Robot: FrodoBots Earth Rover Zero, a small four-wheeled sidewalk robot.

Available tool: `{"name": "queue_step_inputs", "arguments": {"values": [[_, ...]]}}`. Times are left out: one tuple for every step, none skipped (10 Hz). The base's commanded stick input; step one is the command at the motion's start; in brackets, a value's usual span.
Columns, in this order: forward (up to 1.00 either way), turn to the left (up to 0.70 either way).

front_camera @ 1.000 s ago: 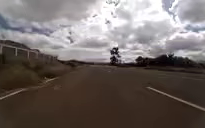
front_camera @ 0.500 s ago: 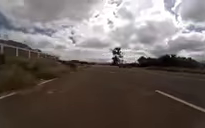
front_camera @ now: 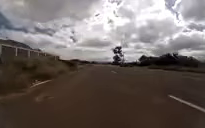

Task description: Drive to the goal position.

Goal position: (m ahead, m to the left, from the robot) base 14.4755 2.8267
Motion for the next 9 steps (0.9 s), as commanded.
{"name": "queue_step_inputs", "arguments": {"values": [[0.85, 0.0], [0.85, 0.0], [0.85, 0.0], [0.85, 0.0], [0.85, 0.0], [0.85, 0.0], [0.85, 0.0], [0.85, 0.0], [0.85, 0.0]]}}
